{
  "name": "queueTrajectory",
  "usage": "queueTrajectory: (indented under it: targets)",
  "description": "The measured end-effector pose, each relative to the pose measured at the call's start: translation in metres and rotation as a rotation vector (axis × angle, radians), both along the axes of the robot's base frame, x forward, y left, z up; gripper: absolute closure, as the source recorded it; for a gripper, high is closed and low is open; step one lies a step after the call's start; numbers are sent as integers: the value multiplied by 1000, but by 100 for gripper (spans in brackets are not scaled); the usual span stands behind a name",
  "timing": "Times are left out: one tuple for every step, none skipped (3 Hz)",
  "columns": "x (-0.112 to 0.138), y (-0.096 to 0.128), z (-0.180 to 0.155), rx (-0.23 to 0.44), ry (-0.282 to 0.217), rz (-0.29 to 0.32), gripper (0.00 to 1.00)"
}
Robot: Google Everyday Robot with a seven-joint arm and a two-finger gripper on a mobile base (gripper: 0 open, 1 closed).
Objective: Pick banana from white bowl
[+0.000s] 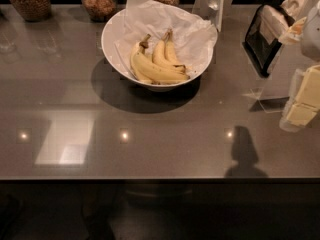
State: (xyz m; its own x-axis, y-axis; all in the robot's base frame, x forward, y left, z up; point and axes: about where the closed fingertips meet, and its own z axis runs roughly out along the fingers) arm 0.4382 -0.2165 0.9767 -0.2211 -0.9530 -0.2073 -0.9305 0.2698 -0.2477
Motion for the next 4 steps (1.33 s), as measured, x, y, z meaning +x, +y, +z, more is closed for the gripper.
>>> queueTrajectory:
  targets:
    - [0, 0, 0, 0, 0, 0, 0]
    - [5, 17, 0, 65, -12, 20, 0]
    - [21, 54, -3, 156, -37, 33, 0]
    - [46, 98, -4, 230, -59, 30, 0]
